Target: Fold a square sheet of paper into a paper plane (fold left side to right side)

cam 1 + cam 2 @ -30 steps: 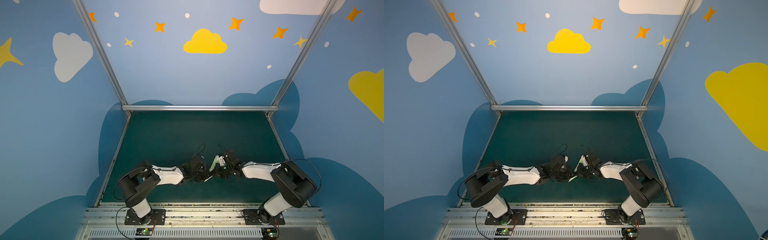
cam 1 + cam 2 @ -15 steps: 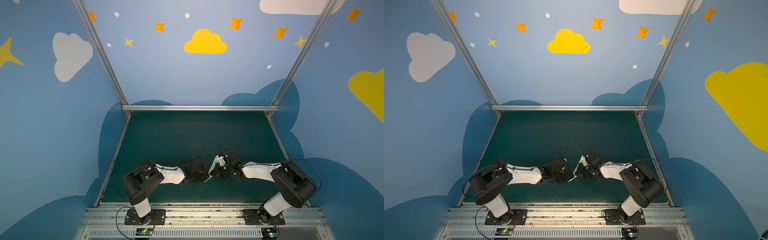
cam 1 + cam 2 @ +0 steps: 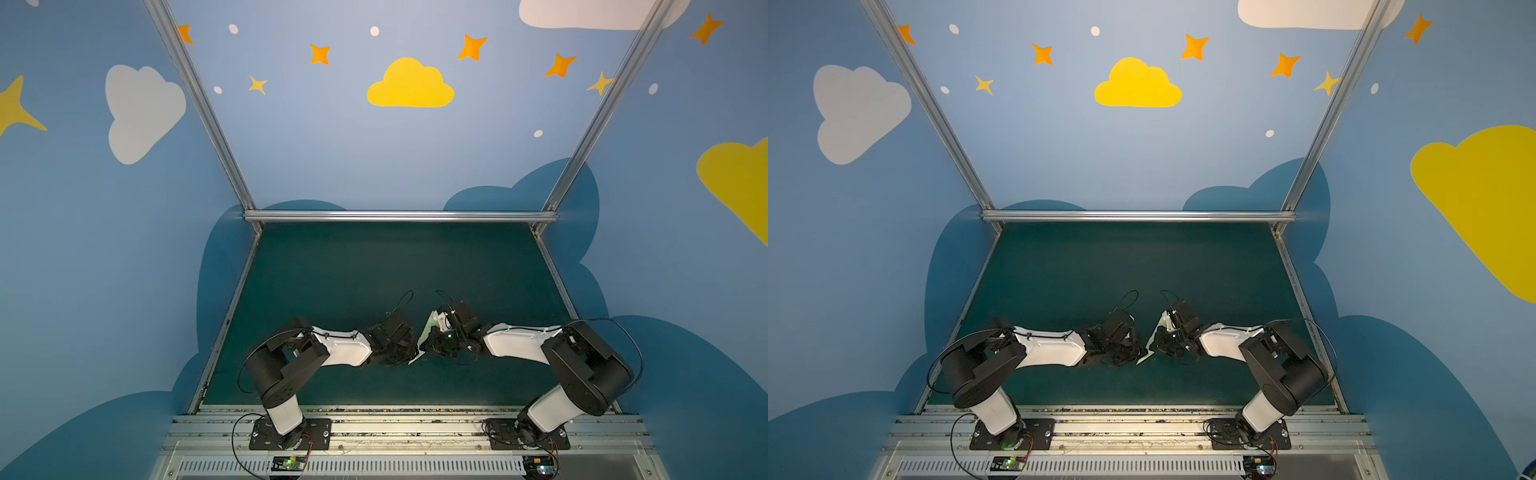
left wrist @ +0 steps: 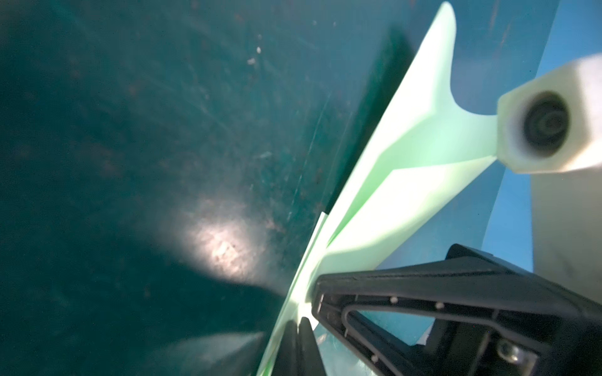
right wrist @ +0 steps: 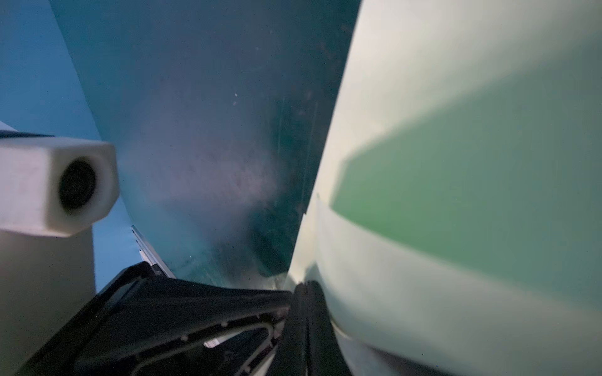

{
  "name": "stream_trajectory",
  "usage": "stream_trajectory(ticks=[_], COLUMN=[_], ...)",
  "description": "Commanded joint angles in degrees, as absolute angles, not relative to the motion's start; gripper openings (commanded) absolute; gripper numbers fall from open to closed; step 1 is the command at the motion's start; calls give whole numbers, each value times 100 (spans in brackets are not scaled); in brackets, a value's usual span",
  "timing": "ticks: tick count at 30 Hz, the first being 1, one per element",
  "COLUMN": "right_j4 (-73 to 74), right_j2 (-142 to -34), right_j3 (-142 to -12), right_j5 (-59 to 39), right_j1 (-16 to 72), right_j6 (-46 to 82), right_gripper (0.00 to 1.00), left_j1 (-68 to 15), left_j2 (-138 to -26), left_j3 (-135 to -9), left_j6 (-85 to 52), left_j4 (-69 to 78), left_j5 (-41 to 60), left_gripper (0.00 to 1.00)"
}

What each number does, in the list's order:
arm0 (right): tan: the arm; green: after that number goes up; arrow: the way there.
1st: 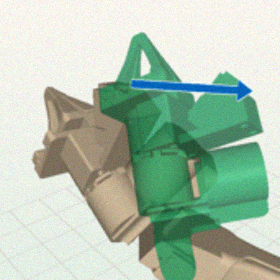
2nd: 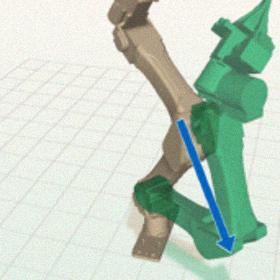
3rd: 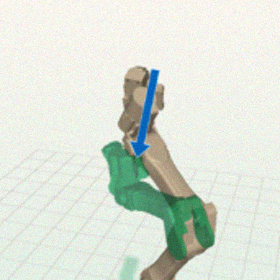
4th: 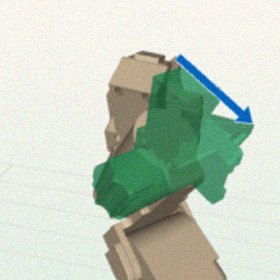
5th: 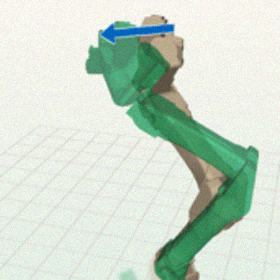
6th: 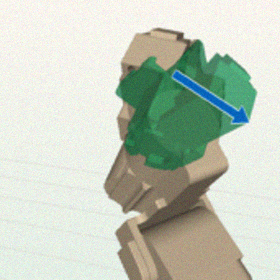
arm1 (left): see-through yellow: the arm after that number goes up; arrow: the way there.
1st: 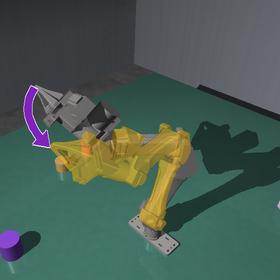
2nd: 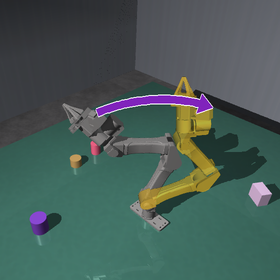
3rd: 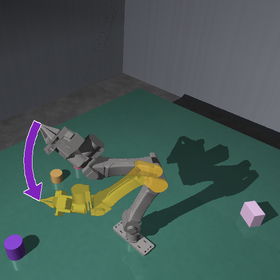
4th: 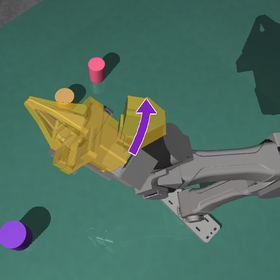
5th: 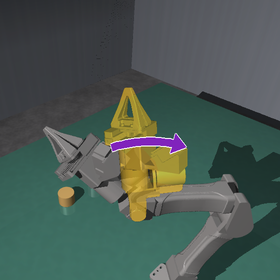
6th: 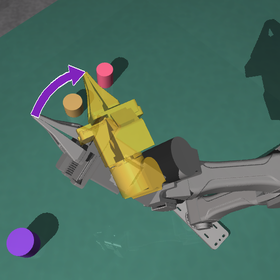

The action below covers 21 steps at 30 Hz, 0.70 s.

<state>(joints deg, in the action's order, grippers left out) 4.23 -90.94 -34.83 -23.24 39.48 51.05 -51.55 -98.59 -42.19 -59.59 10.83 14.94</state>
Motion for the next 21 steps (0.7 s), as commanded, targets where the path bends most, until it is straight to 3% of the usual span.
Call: stream_trajectory(ticks=[1,14,21], right_j4=[-198,-223,-203], right_j2=[-9396,-9386,-9426], right_j3=[-3390,-3340,-3340], right_j5=[-1758,-1723,-1729], right_j1=[4003,4005,4025], right_j6=[5134,5192,5209], right_gripper=[0,0,0], left_j1=[-5176,-5193,-5194], left_j2=[-9955,-8220,-8010], left_j3=[-4062,-3241,-3623], left_j6=[-5814,-5637,-6233], left_j4=[410,-1037,-460], left_j5=[1469,1448,1582], left_gripper=[3,4,3])
